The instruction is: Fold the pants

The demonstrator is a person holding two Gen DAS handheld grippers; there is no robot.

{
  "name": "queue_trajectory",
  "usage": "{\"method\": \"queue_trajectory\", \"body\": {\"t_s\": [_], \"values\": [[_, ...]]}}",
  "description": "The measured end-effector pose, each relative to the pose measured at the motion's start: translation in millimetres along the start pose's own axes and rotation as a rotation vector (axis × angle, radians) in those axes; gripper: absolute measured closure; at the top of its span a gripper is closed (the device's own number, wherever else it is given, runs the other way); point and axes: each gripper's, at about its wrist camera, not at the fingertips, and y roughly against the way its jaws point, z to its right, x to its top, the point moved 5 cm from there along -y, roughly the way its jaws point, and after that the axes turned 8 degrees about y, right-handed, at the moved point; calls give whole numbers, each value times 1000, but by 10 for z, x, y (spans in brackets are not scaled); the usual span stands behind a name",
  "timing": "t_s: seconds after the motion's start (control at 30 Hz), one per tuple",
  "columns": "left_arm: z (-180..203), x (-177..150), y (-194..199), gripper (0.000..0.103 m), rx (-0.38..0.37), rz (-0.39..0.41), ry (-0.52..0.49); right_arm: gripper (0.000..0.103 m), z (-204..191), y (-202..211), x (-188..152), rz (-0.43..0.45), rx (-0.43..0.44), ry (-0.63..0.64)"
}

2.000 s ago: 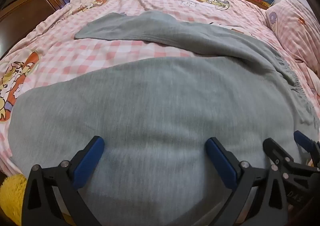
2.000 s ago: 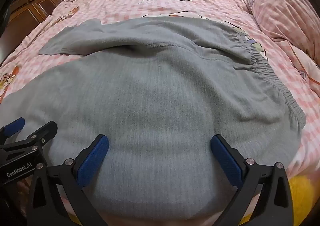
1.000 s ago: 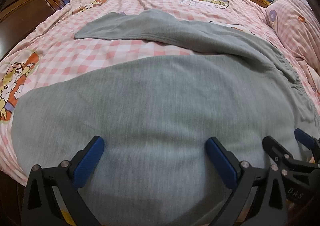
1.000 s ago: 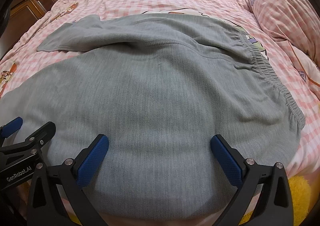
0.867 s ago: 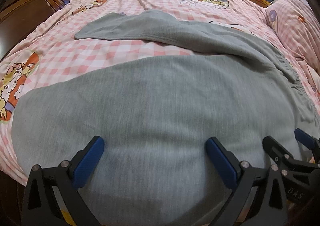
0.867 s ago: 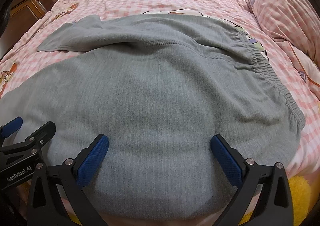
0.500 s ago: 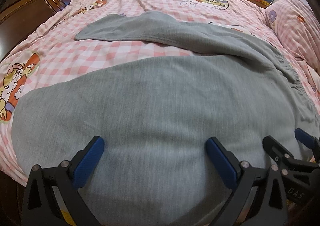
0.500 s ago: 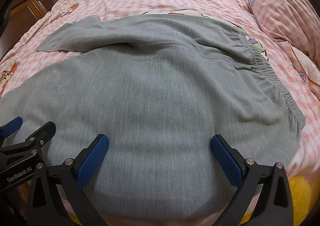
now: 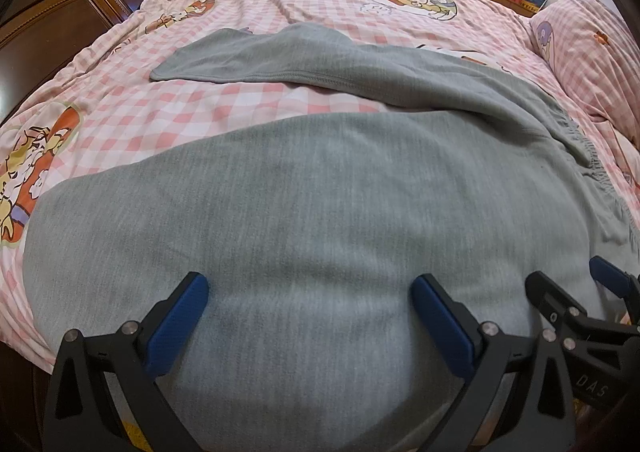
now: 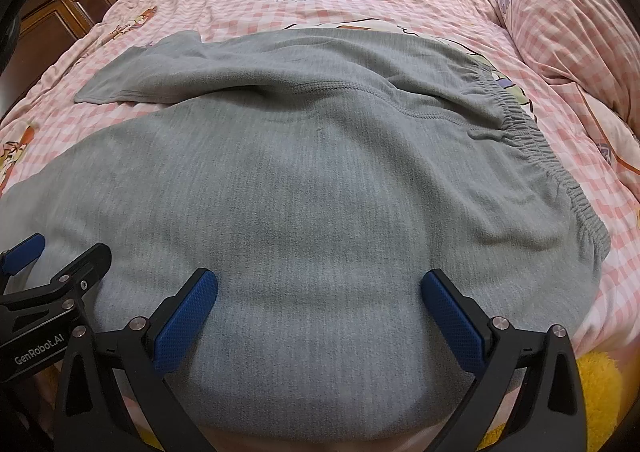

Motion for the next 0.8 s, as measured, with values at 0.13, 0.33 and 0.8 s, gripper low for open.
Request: {"method": "queue_trajectory", "body": {"t_s": [0.13,0.33,0.8], "values": [[0,-1,-1,0,0,0,1,0,2,0,-2,1,0,0],[-4,-4,-2,0,0,2,-1,0,2,1,-2,1,0,0],[-5,-1,-2,0,0,1,-1,0,-4,7,19,3,-8,3]]}}
